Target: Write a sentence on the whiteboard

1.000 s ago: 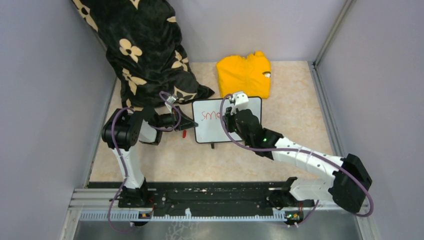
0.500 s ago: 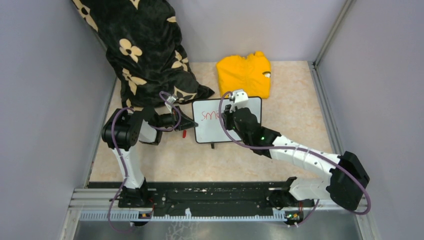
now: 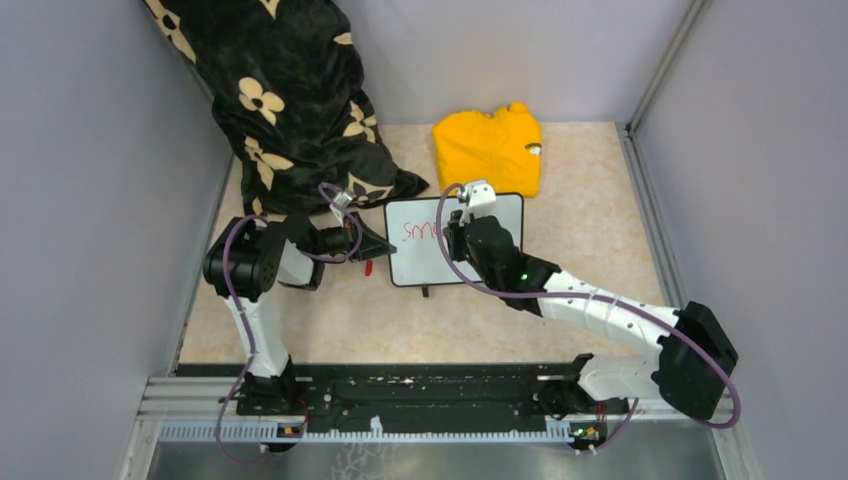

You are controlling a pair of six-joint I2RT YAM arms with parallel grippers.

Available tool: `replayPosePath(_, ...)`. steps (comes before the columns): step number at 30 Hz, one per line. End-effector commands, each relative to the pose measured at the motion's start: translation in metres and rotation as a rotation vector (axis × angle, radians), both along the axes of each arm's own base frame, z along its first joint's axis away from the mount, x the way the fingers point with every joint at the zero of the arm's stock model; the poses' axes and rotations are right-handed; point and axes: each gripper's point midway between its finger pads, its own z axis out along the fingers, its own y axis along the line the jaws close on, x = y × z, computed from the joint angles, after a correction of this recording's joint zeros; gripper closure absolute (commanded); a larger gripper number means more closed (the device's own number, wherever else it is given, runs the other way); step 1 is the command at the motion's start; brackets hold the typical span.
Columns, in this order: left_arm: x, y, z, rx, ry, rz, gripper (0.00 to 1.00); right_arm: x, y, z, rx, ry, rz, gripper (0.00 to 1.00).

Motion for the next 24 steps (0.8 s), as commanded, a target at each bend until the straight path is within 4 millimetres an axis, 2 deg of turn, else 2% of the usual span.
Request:
replayPosePath(1, -0.003, -0.003, 0.024, -0.031, -0.210, -0.025, 1.00, 0.002, -0.007, 0.003, 0.008, -0.007, -0.031, 1.00)
replayPosePath(11, -0.003, -0.003, 0.024, -0.030, -0.209, -0.025, 1.00, -0.011, -0.010, -0.022, 0.002, 0.051, -0.003, 1.00)
replayPosePath(16, -0.003, -0.003, 0.024, -0.030, -0.212, -0.025, 1.00, -0.015, -0.011, -0.026, 0.003, 0.063, 0.007, 1.00)
replayPosePath(19, -0.004, -0.003, 0.024, -0.030, -0.209, -0.027, 1.00, -0.015, -0.009, -0.016, 0.027, 0.048, 0.014, 1.00)
replayPosePath(24, -0.004, -0.004, 0.024, -0.029, -0.211, -0.029, 1.00, -0.013, -0.003, 0.016, 0.095, -0.005, 0.030, 1.00)
